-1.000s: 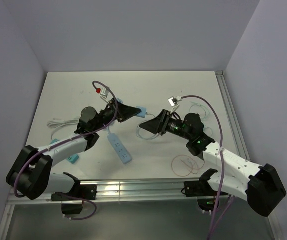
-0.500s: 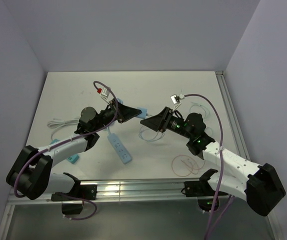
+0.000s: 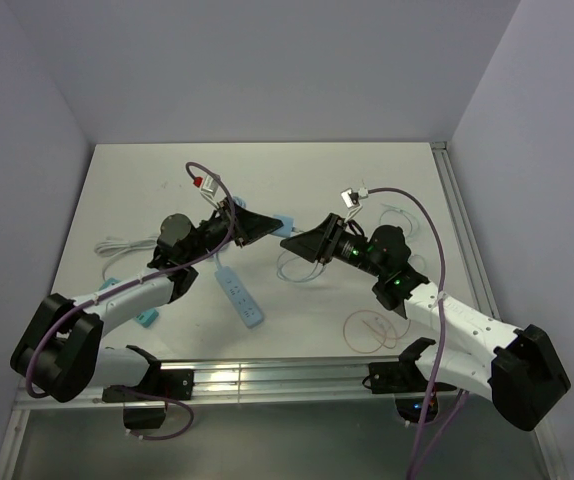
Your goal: Insert the plug
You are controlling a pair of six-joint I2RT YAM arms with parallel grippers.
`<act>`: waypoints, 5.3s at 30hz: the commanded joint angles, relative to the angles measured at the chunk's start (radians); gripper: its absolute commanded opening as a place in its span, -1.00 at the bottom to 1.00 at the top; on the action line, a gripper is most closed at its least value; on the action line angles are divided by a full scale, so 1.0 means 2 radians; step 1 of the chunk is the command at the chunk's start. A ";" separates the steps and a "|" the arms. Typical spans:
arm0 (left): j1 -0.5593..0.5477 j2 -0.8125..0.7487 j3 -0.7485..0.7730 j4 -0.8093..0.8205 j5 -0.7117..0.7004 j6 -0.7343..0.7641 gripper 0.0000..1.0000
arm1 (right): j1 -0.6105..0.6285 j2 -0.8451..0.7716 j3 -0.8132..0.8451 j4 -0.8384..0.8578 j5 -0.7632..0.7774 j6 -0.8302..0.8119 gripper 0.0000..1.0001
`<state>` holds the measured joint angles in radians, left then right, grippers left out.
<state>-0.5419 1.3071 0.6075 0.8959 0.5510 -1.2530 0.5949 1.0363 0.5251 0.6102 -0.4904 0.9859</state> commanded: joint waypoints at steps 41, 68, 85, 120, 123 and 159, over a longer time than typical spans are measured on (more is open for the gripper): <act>-0.010 -0.025 -0.027 0.040 -0.008 -0.038 -0.99 | -0.009 0.082 0.007 0.190 0.085 0.011 0.15; -0.011 -0.033 -0.028 -0.004 -0.015 -0.022 -0.82 | -0.025 0.086 0.038 0.163 0.017 -0.069 -1.00; -0.009 -0.246 0.031 -0.430 -0.351 0.169 0.88 | -0.022 0.186 0.245 -0.198 0.119 -0.347 -1.00; -0.009 -0.295 -0.097 -0.683 -0.520 -0.029 0.19 | 0.252 0.352 0.382 -0.415 0.355 -0.386 -1.00; -0.009 -0.310 -0.101 -0.686 -0.526 -0.032 0.19 | 0.265 0.359 0.384 -0.427 0.378 -0.368 -1.00; -0.009 -0.334 -0.113 -0.680 -0.521 -0.022 0.18 | 0.297 0.429 0.434 -0.489 0.421 -0.307 -1.00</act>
<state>-0.5598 0.6449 0.3851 -0.4824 -0.4873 -1.3025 1.1809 1.8633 1.3476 -0.3470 0.3244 0.3595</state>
